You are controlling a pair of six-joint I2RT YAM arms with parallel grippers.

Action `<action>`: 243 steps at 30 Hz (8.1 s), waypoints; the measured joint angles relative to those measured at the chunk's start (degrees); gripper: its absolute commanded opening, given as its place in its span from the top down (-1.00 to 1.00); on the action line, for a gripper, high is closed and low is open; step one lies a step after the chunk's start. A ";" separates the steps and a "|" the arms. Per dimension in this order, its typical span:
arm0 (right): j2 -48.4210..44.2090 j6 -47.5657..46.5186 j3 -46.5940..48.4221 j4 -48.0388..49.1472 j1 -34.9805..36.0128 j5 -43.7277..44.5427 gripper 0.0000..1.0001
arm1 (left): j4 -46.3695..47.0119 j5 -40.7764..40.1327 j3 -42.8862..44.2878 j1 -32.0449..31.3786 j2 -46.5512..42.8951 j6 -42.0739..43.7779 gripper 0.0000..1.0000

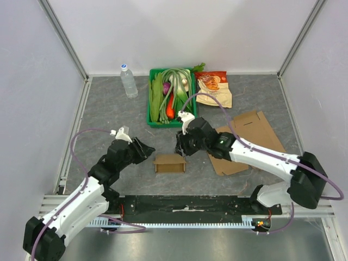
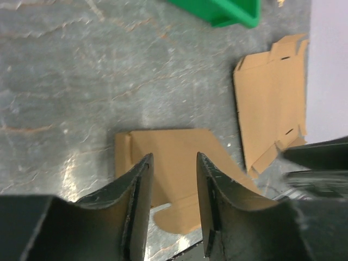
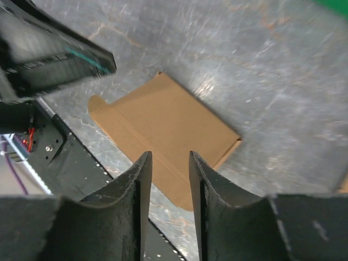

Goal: Fold the paper box

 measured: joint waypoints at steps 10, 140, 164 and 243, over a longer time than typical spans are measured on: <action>5.88 9.51 -11.23 13.99 0.31 -7.39 0.38 | 15.45 8.13 -0.22 -1.62 9.75 1.07 0.44; 10.73 -38.45 2.01 -12.81 1.97 -5.16 0.55 | -4.22 0.94 1.53 -7.23 -7.04 6.88 -0.50; 15.04 -43.39 5.05 -20.68 -3.65 -18.91 0.60 | 26.86 20.09 0.02 -7.67 15.30 33.20 0.11; 14.88 -39.85 4.63 -15.28 -2.12 -14.19 0.70 | 21.68 -22.62 3.93 -28.63 19.19 21.31 0.96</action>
